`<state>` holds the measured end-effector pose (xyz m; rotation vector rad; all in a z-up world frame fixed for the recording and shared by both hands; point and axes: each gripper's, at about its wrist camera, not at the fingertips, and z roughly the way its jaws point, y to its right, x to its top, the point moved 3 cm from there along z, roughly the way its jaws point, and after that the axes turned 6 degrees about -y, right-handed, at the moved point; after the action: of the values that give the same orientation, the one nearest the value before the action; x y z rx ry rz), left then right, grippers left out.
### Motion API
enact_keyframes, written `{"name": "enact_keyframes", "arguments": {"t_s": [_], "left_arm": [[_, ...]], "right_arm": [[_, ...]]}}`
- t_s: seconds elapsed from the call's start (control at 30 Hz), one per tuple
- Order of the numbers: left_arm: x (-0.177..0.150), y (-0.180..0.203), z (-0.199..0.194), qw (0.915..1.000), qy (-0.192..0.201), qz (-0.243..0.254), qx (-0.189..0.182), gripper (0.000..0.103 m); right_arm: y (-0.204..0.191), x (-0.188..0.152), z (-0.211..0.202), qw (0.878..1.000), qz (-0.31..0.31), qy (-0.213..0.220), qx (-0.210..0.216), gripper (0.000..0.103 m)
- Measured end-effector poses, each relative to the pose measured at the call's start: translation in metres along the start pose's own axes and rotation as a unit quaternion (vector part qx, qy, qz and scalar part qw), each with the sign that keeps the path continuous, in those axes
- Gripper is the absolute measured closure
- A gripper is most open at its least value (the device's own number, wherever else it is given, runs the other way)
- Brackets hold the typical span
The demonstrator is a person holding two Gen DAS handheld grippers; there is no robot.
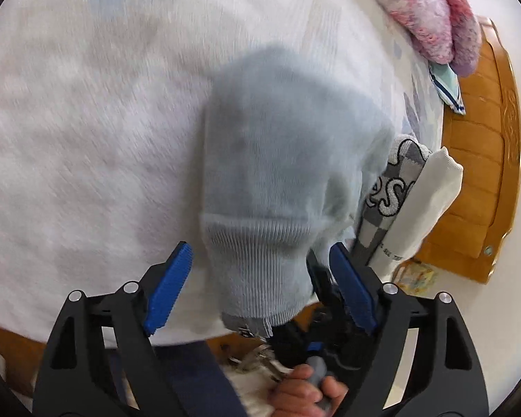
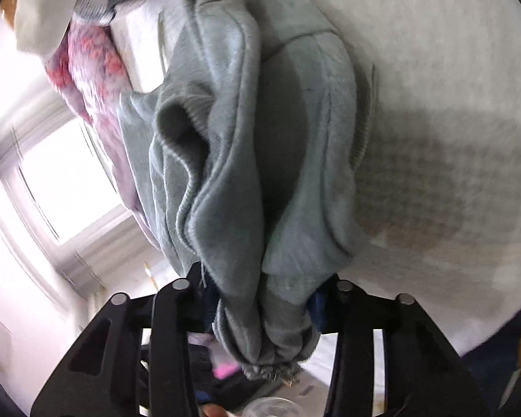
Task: Fold large clothes
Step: 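Grip the hoodie bundle with both tools and lift it off the bed, then carry the hoodie bundle with both tools toward the stack of folded clothes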
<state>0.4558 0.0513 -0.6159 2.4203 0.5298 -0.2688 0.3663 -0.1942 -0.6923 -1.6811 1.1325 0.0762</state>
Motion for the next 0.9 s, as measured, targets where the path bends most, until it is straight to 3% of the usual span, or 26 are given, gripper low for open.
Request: {"name": "enact_keyframes", "arguments": {"t_s": [0.07, 0.23, 0.4, 0.53, 0.63, 0.73, 0.9], "left_arm": [[0.011, 0.000, -0.005, 0.9998, 0.006, 0.012, 0.014, 0.017], [0.048, 0.017, 0.021, 0.9979, -0.025, 0.043, 0.042, 0.014], [0.077, 0.044, 0.051, 0.9865, -0.087, 0.111, 0.083, 0.006], [0.090, 0.037, 0.065, 0.9825, -0.120, 0.115, 0.084, 0.003], [0.097, 0.030, 0.073, 0.9858, -0.110, 0.104, 0.072, 0.003], [0.101, 0.022, 0.077, 0.9925, -0.070, 0.083, 0.055, 0.003], [0.080, 0.034, 0.058, 0.9906, -0.007, 0.102, 0.091, 0.028]], "right_arm": [[-0.004, 0.006, -0.009, 1.000, -0.021, -0.011, -0.020, 0.070], [-0.026, 0.017, -0.019, 0.996, -0.057, -0.033, -0.056, 0.073], [-0.040, 0.033, -0.026, 0.993, -0.072, -0.057, -0.072, 0.075], [-0.038, 0.040, -0.021, 0.994, -0.060, -0.066, -0.069, 0.075], [-0.028, 0.041, -0.017, 0.996, -0.042, -0.060, -0.058, 0.074], [-0.021, 0.044, -0.021, 0.997, -0.026, -0.055, -0.045, 0.073], [-0.039, 0.037, -0.013, 0.990, -0.073, -0.056, -0.103, 0.074]]}}
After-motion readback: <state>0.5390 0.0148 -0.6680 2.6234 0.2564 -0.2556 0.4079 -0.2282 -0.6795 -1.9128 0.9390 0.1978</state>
